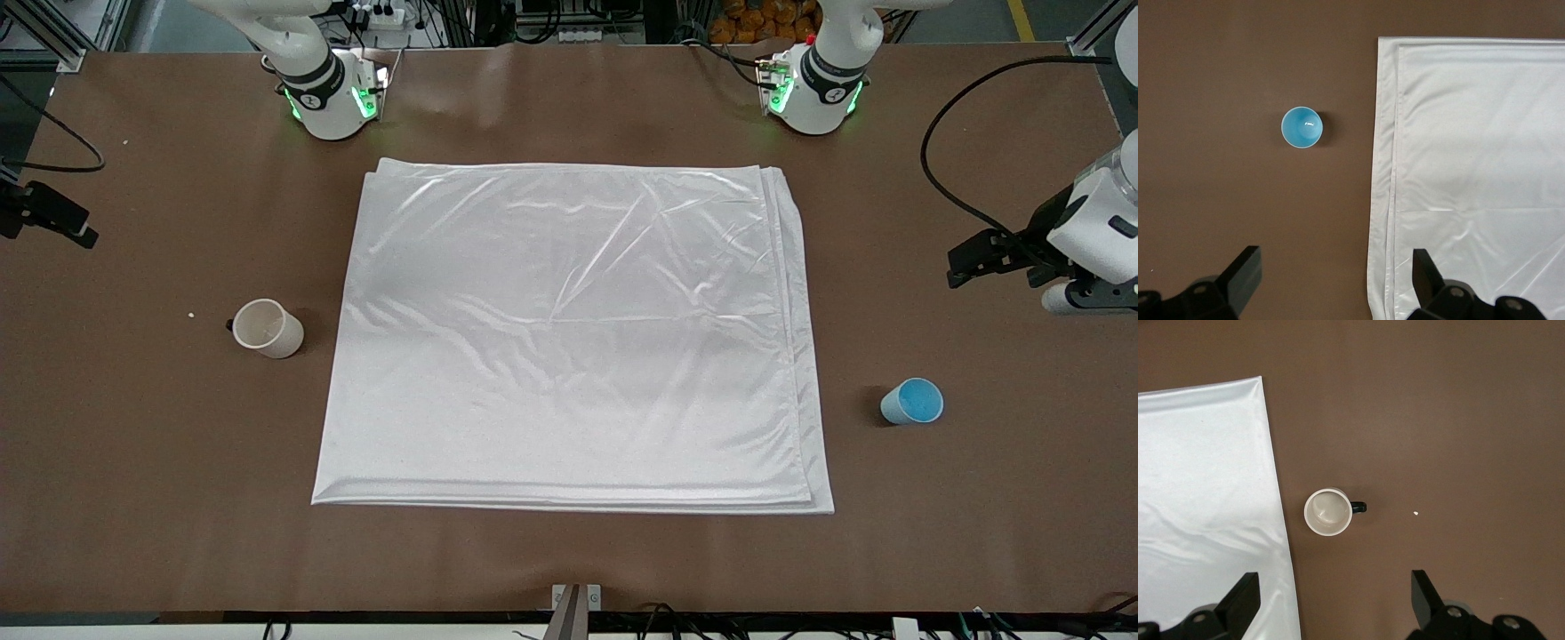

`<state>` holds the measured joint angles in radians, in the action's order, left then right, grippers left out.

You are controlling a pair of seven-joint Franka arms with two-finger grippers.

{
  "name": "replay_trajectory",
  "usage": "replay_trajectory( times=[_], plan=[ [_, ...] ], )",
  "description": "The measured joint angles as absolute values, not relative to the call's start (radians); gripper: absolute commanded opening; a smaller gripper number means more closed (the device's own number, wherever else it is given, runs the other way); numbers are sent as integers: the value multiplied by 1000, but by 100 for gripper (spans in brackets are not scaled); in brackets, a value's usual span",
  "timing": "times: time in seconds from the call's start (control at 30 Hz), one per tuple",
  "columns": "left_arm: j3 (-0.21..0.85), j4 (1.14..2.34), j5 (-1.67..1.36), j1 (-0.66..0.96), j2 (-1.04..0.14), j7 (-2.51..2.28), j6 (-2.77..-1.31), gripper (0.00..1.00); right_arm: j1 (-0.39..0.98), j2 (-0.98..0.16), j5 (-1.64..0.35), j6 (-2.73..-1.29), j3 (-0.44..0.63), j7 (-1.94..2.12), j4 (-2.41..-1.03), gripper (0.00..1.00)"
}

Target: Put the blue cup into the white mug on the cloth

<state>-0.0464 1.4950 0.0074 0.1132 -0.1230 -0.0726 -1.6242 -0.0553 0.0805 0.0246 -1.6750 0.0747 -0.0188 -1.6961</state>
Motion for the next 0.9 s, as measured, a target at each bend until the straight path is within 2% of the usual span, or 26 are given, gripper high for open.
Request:
replay_trajectory(
  times=[0.63,0.9],
  plan=[
    [-48,1496,7,110,-128,-73,-1624,100,-56,77,25,-1691,75,-19,-1698,100],
    [-57,1504,7,88,-221,-73,-1659,100,-56,67,25,-1706,75,-19,-1698,100]
  ],
)
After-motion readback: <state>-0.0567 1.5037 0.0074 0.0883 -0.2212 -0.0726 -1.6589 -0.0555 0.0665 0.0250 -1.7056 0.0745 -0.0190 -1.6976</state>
